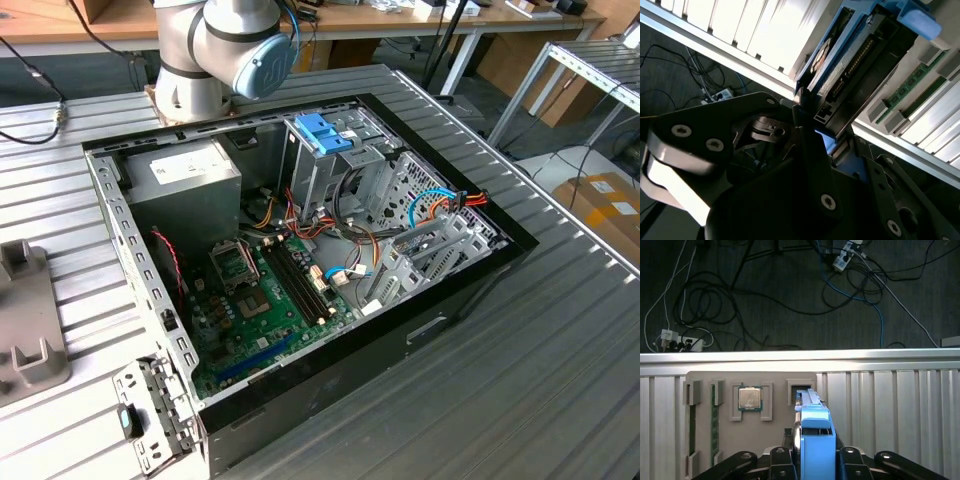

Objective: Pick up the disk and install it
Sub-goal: 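Pick up the disk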

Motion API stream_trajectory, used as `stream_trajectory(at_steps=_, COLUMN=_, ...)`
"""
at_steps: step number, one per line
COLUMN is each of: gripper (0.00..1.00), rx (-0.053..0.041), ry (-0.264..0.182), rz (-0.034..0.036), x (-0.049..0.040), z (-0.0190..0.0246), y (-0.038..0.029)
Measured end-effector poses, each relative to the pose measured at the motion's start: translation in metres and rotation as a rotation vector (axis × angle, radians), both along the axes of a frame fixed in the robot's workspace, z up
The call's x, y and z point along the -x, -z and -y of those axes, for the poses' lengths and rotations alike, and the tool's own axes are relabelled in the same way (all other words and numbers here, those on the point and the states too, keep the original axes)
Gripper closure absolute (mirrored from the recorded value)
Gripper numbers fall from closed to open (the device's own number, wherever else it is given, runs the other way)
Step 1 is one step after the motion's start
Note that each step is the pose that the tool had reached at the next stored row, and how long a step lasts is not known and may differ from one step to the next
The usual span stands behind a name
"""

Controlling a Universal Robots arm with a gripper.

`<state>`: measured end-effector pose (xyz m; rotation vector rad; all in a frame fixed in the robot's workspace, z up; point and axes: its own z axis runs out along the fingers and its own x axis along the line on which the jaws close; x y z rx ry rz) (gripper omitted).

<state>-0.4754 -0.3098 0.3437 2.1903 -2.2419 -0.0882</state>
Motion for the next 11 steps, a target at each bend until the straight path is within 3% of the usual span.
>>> stream_trajectory(at_steps=11, gripper=0.63, rx=-0.0182, ry=0.000, rz=0.0000, x=0.0000, z=0.0000, y=-0.0064)
